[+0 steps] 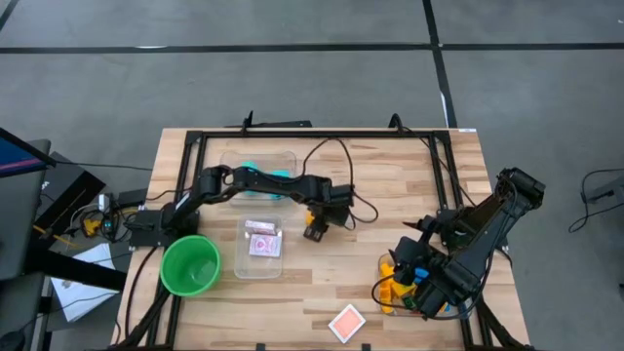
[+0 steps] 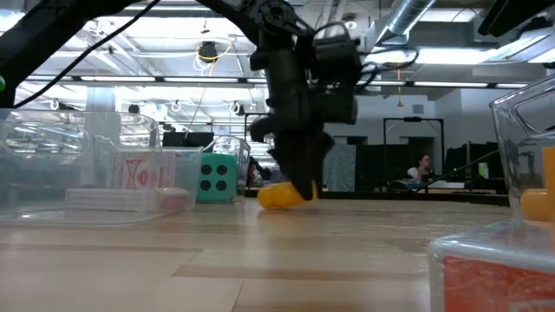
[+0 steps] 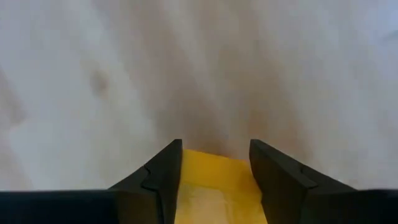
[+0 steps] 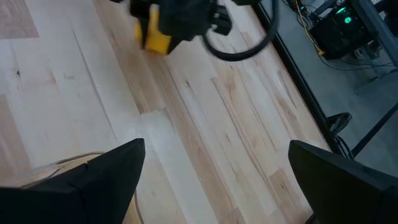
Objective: Pick & Place Toys
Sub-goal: Put the yellow game piece into the bottom right transparent bin
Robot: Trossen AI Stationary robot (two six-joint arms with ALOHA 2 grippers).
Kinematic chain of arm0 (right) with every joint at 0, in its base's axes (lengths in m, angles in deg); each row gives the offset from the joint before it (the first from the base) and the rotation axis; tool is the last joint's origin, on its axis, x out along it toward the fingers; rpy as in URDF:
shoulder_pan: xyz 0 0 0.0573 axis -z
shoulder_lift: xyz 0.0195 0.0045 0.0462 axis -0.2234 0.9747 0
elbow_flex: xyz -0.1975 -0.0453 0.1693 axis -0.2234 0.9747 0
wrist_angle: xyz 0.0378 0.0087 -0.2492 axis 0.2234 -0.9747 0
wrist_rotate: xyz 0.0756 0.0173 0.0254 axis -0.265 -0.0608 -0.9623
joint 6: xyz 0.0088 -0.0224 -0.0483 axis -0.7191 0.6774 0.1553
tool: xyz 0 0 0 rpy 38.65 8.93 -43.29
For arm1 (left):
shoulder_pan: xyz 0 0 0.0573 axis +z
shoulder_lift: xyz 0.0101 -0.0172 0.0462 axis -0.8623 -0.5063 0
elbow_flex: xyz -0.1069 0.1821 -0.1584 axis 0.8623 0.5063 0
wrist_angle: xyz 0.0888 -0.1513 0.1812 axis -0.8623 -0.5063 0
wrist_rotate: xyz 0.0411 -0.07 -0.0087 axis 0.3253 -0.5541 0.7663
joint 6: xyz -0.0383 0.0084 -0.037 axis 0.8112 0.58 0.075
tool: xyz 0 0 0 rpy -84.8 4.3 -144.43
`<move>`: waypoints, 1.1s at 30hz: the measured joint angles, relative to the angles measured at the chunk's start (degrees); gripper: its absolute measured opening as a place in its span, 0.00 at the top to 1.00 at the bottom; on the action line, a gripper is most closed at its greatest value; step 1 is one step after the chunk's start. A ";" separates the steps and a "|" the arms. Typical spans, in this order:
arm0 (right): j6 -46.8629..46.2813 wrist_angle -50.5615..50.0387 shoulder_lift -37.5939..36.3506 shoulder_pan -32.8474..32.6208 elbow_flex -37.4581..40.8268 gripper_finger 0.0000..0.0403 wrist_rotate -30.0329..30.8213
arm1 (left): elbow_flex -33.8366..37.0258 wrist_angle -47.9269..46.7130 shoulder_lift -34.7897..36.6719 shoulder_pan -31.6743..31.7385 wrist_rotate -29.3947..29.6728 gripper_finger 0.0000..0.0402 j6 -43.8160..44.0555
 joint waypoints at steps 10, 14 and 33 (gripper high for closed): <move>-0.03 -0.73 0.02 -0.15 0.00 0.04 0.03 | 0.09 9.90 8.67 -6.38 -9.16 0.61 5.52; -0.02 -0.72 0.02 -0.15 0.00 0.04 0.67 | 0.07 14.96 12.82 -8.18 -13.43 0.61 7.74; -0.03 -0.66 0.02 -0.48 0.00 0.04 10.50 | 10.60 32.20 25.56 -20.95 -21.59 0.99 7.03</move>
